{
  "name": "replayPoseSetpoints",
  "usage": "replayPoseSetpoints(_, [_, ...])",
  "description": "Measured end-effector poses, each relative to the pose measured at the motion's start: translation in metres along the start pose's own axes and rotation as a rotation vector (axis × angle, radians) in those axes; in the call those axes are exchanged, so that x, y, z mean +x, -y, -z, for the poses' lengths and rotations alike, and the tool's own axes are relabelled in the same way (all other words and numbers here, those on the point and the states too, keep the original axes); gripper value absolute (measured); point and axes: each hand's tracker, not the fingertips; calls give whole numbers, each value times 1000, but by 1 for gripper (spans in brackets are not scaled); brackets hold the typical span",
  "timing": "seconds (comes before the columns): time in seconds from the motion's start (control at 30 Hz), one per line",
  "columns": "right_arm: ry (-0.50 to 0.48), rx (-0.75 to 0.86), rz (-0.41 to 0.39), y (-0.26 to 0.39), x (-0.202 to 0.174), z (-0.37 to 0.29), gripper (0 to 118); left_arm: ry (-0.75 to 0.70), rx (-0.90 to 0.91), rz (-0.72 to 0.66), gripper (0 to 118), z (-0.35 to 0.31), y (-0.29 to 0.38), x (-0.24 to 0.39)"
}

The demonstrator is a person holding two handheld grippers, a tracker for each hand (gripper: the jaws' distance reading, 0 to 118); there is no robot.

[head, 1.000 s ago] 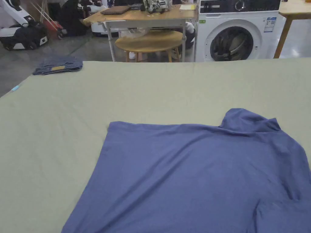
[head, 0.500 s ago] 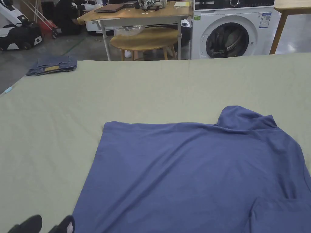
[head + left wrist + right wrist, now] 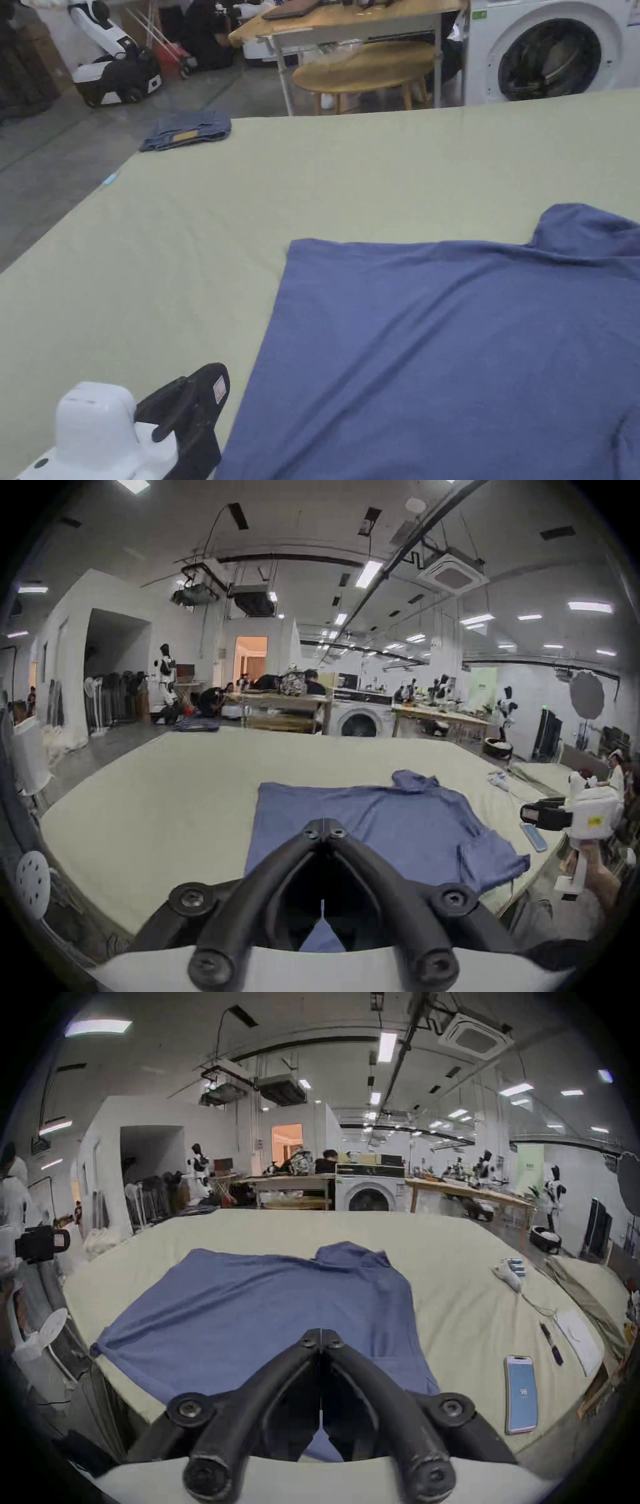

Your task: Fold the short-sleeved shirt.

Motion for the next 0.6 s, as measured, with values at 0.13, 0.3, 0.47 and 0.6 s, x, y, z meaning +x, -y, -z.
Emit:
replayPoseSetpoints(0.13, [0,-36,43,11,8,0,0,-21,-154,0,37,12,40,-34])
replayPoseSetpoints(0.3, [19,-81,113,22,19,-5,0,-21,-335,-32,46,36,103,-51])
replayPoseSetpoints(0.47, [53,-97,155,25,30,-11,0,-57,-426,-43,46,54,129,-51])
replayPoseSetpoints(0.6, [93,-100,177,28,36,-18,0,11,-434,-118,38,62,123,-51])
